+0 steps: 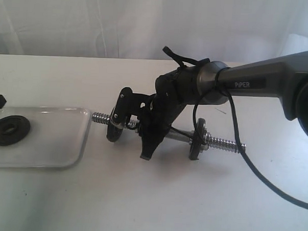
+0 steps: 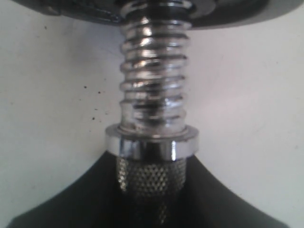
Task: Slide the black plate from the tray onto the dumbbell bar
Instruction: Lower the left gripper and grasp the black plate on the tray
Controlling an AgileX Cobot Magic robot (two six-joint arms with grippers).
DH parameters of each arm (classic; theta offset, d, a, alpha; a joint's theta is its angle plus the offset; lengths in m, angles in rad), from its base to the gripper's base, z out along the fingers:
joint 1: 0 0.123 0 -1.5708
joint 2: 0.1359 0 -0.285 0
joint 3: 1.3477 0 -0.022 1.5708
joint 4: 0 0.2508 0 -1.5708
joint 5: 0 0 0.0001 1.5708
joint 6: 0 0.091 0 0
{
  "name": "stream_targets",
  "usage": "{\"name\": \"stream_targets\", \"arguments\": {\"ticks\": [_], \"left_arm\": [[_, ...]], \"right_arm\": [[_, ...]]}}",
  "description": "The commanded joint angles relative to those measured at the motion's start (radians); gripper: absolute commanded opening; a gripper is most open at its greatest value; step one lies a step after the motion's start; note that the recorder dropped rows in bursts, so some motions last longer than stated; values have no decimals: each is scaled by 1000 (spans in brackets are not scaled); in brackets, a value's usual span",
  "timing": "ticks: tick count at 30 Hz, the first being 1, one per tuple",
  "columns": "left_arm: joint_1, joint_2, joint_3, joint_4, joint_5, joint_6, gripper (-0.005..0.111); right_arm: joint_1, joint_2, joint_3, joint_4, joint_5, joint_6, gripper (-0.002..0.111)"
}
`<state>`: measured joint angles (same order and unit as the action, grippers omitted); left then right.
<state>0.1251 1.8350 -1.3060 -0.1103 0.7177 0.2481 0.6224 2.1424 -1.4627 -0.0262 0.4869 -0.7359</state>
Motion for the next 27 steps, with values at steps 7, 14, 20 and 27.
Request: {"name": "stream_targets", "arguments": {"ticks": [7,14,20,27], "left_arm": [[-91,60,-12,-20,-52,2,105],[-97,61,-12,18,-79,-42,105],[-97,89,-12,18,-86,-59,105],[-97,131,-12,18,-114,-70,105]], "right_arm": [[-5,-46,-11,18,-43,2,0],[-5,-46,-11,38,-41,2,0],[-5,-46,-11,38,-41,2,0],[-5,-46,-11,38,-41,2,0]]}}
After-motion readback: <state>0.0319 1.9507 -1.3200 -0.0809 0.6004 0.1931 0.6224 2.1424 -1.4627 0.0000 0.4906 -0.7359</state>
